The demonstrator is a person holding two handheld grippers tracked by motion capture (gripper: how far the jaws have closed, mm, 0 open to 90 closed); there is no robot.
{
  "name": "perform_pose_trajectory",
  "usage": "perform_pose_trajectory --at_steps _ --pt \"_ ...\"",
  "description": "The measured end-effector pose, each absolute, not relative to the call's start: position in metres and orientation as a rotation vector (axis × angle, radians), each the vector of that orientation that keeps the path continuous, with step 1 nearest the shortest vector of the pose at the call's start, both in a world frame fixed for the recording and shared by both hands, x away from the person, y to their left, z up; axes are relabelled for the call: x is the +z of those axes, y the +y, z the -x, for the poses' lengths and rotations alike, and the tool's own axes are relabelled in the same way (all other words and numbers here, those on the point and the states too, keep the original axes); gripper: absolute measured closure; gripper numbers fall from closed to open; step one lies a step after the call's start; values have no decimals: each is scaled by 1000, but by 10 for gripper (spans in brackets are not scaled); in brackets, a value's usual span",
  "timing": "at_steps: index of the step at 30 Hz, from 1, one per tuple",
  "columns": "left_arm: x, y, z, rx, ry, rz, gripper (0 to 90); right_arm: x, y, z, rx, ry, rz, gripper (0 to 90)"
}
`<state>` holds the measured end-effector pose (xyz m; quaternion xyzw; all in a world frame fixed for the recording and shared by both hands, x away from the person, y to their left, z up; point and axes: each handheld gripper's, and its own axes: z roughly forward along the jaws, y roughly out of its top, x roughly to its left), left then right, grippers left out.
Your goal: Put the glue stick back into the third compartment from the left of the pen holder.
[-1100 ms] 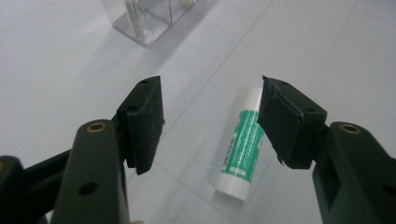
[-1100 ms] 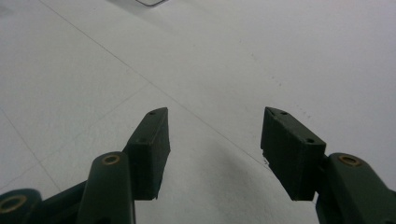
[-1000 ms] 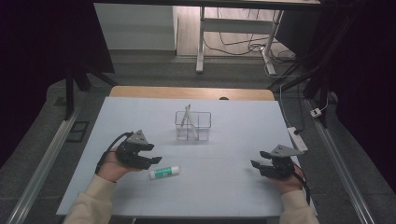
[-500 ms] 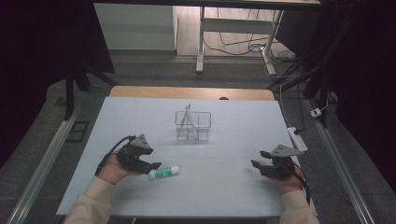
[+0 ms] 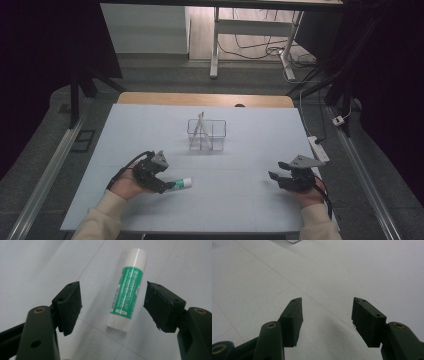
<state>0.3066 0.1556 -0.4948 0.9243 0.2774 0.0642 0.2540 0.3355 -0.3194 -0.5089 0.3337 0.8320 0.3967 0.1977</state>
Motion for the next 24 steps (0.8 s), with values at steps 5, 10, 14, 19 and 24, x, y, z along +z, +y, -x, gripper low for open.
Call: perform_pose_trajectory --at_steps 5,10,14,19,24 --pt "-499 151 -307 157 732 -2547 310 -509 -319 -336 1109 2331 -934 414" --pt "-502 146 -307 135 724 -2589 318 -510 -319 -336 1107 2334 -933 414" --pt "-506 141 -308 124 714 -2628 326 -510 -319 -336 1107 2334 -935 414" --pt "-509 135 -308 114 681 -2666 392 -510 -319 -336 1110 2337 -933 414" --pt "-512 132 -308 110 643 -2694 539 -510 -319 -336 1111 2336 -933 415"
